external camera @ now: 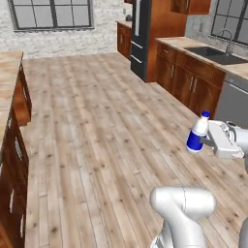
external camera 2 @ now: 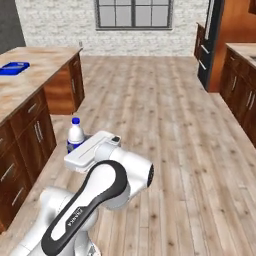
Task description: Place the drinks on the dining counter in a tight cluster.
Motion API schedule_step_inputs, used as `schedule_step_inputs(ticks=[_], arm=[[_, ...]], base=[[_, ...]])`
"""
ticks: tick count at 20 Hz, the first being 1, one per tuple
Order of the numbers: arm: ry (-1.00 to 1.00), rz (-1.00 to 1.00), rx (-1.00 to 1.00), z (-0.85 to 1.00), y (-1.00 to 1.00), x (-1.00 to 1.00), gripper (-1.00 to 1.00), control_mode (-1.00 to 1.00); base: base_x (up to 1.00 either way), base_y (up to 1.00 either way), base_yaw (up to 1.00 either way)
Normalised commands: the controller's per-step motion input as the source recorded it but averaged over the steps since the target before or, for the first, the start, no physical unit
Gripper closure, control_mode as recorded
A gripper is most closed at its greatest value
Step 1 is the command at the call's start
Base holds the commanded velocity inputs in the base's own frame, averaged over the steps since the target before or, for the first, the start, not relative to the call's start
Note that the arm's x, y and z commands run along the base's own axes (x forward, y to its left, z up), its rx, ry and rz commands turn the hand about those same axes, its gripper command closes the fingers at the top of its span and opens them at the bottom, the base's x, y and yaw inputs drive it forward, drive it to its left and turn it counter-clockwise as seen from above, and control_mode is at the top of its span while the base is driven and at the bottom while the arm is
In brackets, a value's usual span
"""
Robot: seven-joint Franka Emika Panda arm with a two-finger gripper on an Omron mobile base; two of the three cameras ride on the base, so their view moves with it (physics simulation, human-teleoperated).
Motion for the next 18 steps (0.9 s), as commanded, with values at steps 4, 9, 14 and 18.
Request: schedule_step_inputs(ticks=[4,9,14,18], arm=[[0.0,0.0,0.0,0.0,0.0,0.0,1.0,1.0],[0.0,0.0,0.0,0.0,0.0,0.0,1.0,1.0],[0.0,0.0,0.0,0.0,0.0,0.0,1.0,1.0],[0.0,0.0,0.0,0.0,0.0,0.0,1.0,1.0]], base=[[0.3,1.0,0.0],[0.04,1.0,0.03],[0.0,0.95,0.21],[0.0,0.92,0.39]])
